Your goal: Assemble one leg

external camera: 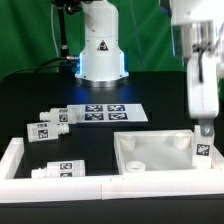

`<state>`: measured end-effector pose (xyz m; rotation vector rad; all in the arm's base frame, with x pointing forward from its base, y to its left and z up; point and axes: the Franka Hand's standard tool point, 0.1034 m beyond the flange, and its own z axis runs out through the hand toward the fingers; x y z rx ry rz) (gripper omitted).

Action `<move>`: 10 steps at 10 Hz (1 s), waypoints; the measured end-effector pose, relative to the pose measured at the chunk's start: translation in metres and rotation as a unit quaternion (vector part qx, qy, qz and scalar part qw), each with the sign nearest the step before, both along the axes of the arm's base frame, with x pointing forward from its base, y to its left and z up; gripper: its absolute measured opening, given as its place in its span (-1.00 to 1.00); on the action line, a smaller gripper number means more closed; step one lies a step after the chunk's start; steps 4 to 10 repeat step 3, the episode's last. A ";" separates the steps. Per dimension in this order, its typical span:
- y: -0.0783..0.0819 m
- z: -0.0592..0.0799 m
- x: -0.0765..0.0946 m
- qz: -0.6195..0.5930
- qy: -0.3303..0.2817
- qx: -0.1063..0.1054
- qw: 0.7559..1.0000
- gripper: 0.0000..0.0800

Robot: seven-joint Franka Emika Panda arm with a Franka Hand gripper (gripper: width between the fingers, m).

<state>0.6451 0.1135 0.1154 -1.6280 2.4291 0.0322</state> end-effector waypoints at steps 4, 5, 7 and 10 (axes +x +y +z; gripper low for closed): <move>0.000 0.000 0.000 0.003 0.000 -0.001 1.000 0.62; 0.000 0.000 0.000 0.003 0.000 -0.001 1.000 0.62; 0.000 0.000 0.000 0.003 0.000 -0.001 1.000 0.62; 0.000 0.000 0.000 0.003 0.000 -0.001 1.000 0.62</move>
Offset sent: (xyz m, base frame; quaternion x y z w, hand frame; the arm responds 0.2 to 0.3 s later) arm 0.0000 0.0000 0.0000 0.0000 0.0000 0.0000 1.0000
